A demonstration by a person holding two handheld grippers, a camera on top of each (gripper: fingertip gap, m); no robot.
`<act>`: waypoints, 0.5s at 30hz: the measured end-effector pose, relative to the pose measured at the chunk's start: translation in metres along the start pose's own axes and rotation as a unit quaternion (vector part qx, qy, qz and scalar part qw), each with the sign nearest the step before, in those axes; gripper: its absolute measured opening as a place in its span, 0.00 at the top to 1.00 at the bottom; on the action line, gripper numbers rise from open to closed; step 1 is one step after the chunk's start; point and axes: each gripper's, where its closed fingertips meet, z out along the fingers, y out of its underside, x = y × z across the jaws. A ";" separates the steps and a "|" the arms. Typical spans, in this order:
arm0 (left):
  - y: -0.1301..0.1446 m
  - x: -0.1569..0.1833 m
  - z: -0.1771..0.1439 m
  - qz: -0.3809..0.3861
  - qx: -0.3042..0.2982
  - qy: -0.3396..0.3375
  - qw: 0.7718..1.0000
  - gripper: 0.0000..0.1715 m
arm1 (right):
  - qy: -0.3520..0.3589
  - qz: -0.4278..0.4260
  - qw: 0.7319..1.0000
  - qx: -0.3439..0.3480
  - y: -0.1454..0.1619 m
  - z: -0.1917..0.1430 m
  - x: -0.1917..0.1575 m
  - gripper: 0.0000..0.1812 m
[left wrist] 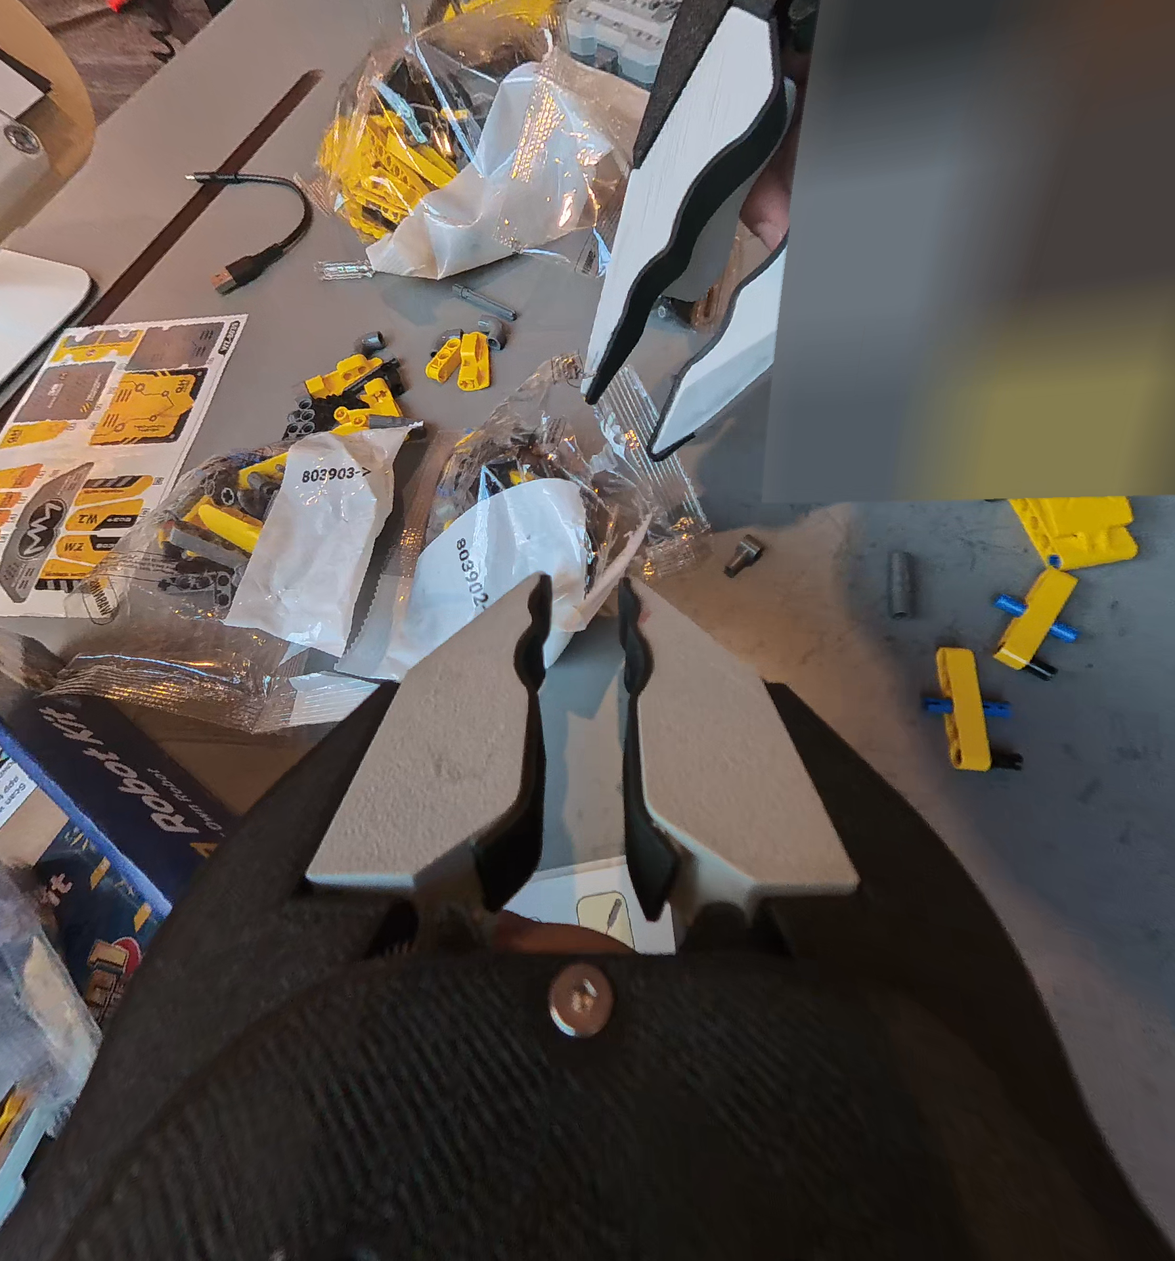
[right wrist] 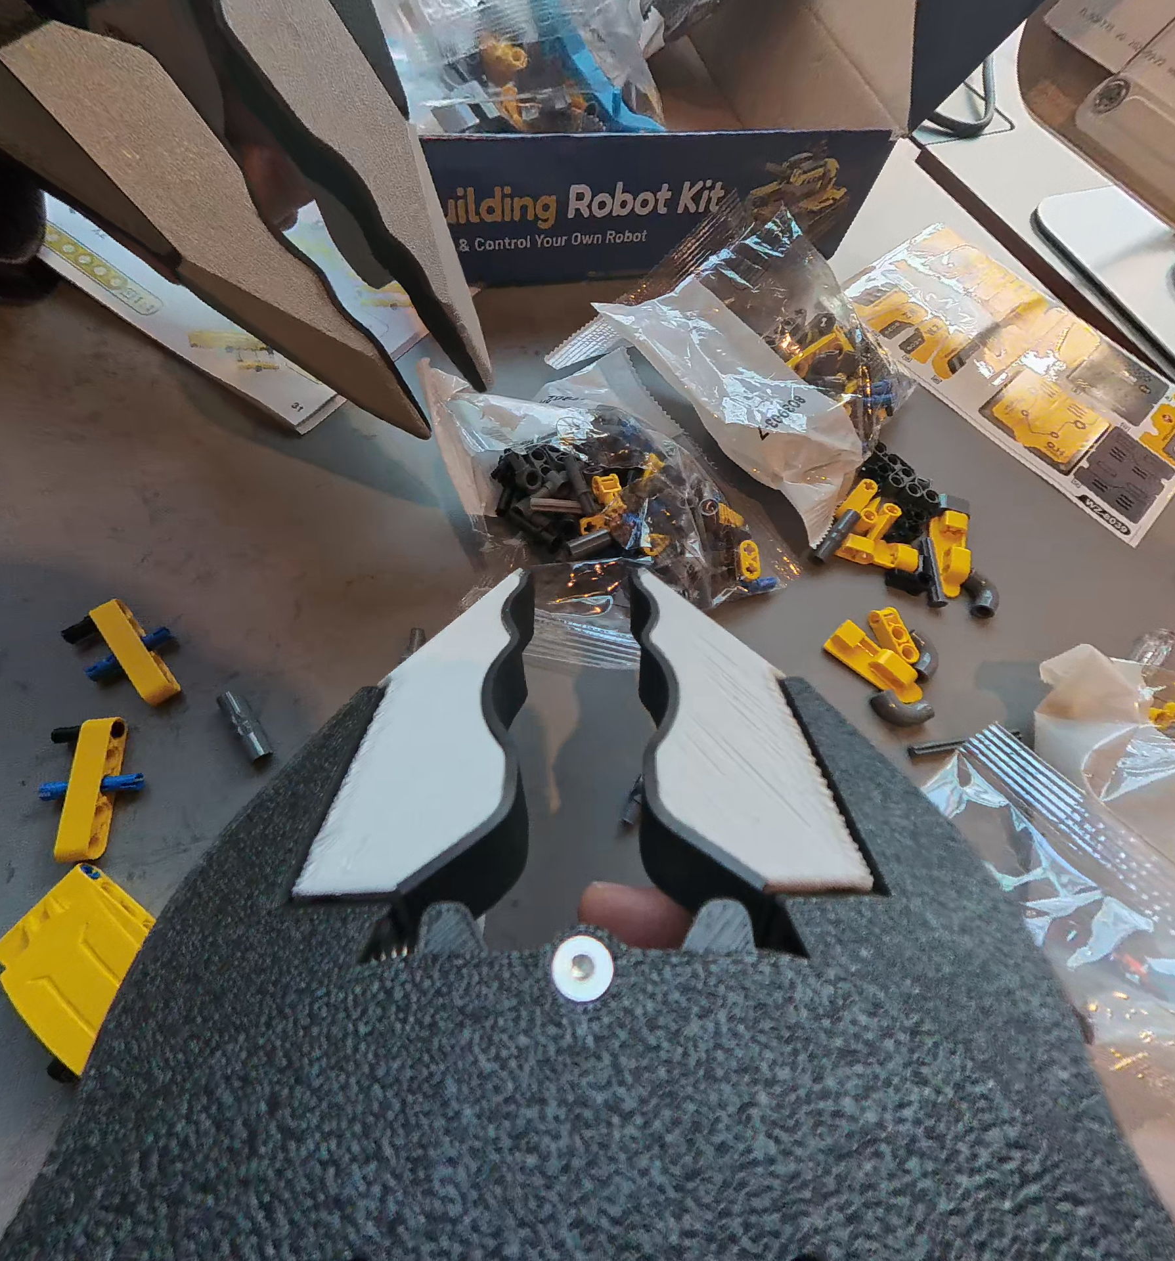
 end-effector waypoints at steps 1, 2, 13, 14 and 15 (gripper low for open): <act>0.000 0.000 0.000 0.000 -0.001 0.001 1.000 0.91 | -0.001 0.001 1.000 0.000 0.000 0.000 0.000 0.85; 0.001 0.000 0.001 0.000 -0.001 0.002 1.000 0.91 | -0.003 0.001 1.000 0.000 0.000 0.000 -0.001 0.85; -0.003 -0.007 -0.003 -0.011 0.011 -0.011 1.000 0.96 | 0.007 -0.011 1.000 -0.008 0.003 0.003 -0.001 0.85; -0.006 -0.009 -0.003 -0.016 0.020 -0.016 1.000 0.97 | 0.014 -0.013 1.000 -0.008 0.003 0.002 0.002 0.85; -0.009 -0.010 -0.003 -0.020 0.027 -0.018 0.999 0.97 | 0.021 -0.015 1.000 -0.008 0.003 0.002 0.004 0.85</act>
